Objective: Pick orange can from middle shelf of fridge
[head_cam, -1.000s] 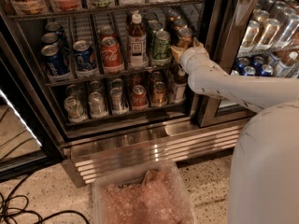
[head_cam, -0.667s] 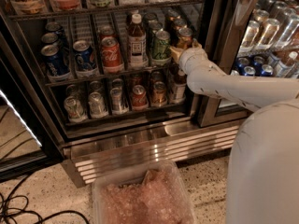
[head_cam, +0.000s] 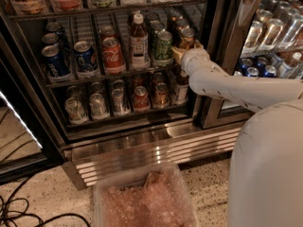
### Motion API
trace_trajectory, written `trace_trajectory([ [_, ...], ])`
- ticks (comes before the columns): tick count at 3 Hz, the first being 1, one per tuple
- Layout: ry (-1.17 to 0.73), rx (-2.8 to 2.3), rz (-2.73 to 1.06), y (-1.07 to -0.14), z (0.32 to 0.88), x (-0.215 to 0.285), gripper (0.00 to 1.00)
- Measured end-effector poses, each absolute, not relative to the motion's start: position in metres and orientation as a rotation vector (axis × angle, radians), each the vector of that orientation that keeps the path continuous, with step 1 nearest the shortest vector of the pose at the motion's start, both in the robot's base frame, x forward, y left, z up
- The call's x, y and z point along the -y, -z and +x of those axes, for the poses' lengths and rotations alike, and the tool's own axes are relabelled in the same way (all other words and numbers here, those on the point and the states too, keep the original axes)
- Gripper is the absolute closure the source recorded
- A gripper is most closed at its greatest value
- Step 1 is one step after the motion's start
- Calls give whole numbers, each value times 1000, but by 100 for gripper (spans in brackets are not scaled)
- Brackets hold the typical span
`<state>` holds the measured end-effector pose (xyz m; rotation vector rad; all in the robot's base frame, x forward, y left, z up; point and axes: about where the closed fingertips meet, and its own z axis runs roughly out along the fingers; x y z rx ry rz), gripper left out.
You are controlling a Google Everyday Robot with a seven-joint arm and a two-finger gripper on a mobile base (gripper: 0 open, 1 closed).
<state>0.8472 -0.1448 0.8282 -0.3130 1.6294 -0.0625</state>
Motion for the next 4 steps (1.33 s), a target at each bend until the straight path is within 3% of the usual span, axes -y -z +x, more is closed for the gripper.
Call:
trace_trajectory([
  [2,64,-1629,-326,-828,848,144,97],
  [4,50,-1632,-331,-830,848,142,100],
])
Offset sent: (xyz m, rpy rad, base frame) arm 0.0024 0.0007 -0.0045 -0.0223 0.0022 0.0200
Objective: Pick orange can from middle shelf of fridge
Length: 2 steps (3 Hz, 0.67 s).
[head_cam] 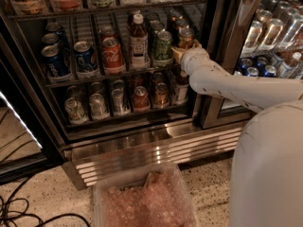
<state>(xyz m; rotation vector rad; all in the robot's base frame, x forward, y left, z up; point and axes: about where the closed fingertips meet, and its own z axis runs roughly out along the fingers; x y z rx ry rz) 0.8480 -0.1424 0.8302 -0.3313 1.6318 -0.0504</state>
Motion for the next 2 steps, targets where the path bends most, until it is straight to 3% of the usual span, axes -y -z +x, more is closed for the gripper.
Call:
trace_trajectory([
  [2,-13,-1567,-353,-860,825,146,100],
])
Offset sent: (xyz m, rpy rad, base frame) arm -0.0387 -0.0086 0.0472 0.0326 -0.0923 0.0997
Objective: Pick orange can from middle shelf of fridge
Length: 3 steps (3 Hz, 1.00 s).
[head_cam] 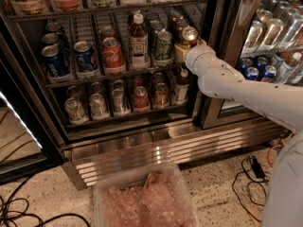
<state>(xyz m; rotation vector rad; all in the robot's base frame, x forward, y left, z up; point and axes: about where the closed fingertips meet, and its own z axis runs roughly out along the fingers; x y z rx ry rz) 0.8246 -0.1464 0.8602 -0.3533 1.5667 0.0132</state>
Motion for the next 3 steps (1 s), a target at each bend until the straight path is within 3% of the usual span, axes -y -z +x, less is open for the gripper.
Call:
trace_trajectory([
  [3,-93,-1545,-453,-871,798,139,100],
])
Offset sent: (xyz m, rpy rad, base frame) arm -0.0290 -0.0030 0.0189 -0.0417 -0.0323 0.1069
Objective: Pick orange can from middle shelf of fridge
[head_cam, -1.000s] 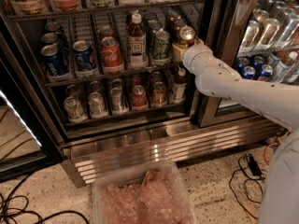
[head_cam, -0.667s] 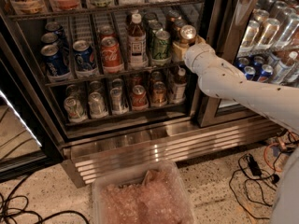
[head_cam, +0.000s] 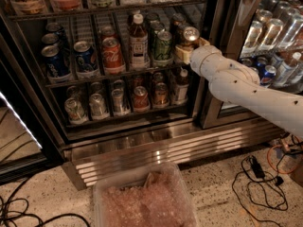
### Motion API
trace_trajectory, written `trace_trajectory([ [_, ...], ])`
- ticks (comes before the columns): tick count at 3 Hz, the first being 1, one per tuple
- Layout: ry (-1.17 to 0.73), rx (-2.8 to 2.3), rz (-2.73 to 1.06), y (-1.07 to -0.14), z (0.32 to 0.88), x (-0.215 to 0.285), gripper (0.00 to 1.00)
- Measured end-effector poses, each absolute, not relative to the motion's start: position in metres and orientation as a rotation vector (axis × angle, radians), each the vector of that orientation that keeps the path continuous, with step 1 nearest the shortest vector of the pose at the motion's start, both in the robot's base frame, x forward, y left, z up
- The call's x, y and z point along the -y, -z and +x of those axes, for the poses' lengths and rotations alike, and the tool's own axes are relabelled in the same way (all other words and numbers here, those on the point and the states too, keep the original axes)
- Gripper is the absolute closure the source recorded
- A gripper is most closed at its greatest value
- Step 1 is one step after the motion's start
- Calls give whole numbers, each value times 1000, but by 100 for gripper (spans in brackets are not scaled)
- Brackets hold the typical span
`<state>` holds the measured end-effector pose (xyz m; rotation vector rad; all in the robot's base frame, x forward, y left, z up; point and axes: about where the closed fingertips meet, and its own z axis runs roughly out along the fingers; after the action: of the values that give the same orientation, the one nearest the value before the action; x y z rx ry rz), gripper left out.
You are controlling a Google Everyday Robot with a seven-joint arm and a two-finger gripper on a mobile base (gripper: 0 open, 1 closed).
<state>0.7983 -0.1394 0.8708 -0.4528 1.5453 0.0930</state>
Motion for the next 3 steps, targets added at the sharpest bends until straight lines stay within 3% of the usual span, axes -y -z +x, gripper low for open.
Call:
trace_trajectory([
  [1,-169,-1604,-457,-858,778,143,100],
  [3,-132,-1643,-610,-817,738,146,100],
])
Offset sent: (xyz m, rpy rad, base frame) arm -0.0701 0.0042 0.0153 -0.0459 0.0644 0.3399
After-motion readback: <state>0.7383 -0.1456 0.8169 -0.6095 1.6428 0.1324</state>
